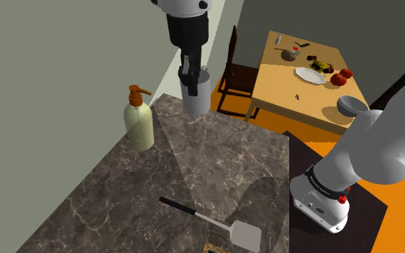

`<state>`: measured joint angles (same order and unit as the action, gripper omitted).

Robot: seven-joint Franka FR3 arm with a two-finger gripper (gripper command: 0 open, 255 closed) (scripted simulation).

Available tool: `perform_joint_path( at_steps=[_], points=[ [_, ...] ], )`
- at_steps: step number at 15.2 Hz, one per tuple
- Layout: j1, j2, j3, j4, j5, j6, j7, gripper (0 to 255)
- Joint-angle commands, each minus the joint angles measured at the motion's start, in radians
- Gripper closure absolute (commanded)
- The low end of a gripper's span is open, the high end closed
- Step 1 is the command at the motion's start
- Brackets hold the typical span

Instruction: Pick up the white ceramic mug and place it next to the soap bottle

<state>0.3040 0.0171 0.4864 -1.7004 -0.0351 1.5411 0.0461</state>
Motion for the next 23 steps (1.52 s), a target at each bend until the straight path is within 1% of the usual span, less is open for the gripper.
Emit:
perform_joint_path(
  at_steps=[1,12,23],
  points=[
    [0.001,0.000,0.001,-0.028,0.000,0.029,0.003,255],
    [0.001,0.008,0.001,-0.168,-0.004,0.175,0.009,255],
    [0.004,0.044,0.002,-0.279,-0.022,0.317,0.025,255]
  ],
)
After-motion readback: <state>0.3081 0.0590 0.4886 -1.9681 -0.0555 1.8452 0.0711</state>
